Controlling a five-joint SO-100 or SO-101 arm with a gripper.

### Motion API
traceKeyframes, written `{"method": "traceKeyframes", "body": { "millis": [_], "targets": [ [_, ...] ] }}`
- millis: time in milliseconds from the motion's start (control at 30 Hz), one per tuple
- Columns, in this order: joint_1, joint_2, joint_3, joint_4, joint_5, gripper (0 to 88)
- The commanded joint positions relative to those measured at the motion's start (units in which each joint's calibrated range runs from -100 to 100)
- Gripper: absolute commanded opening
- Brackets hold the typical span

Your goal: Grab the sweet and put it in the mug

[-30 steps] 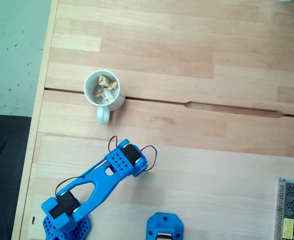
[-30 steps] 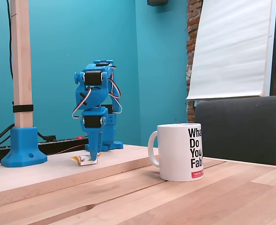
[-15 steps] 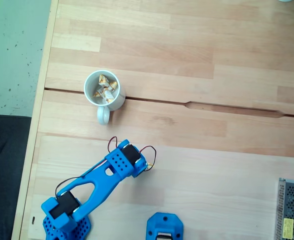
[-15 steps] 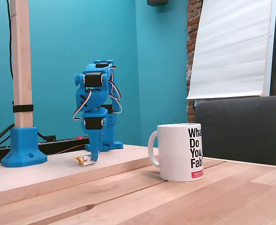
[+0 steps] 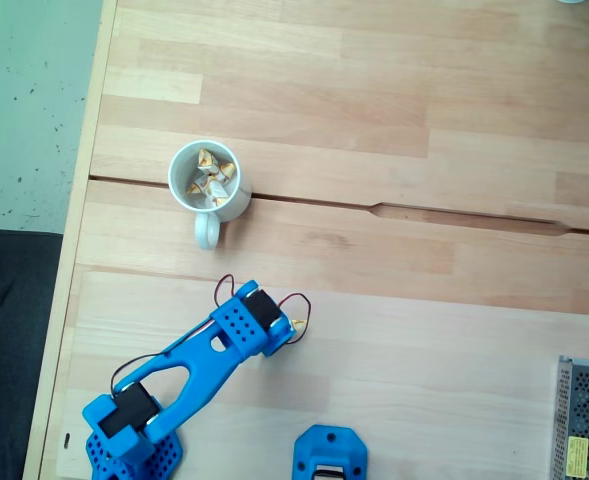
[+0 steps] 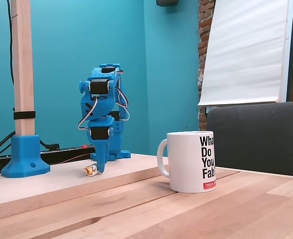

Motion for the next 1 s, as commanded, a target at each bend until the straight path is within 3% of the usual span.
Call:
{"method": "traceKeyframes", "body": {
  "millis": [0, 967],
  "targets": [
    [-0.1, -2.0, -0.4, -0.4, -0.1, 23.2],
    [-0.2, -2.1, -3.9, -4.1, 1.0, 22.1]
  ]
}}
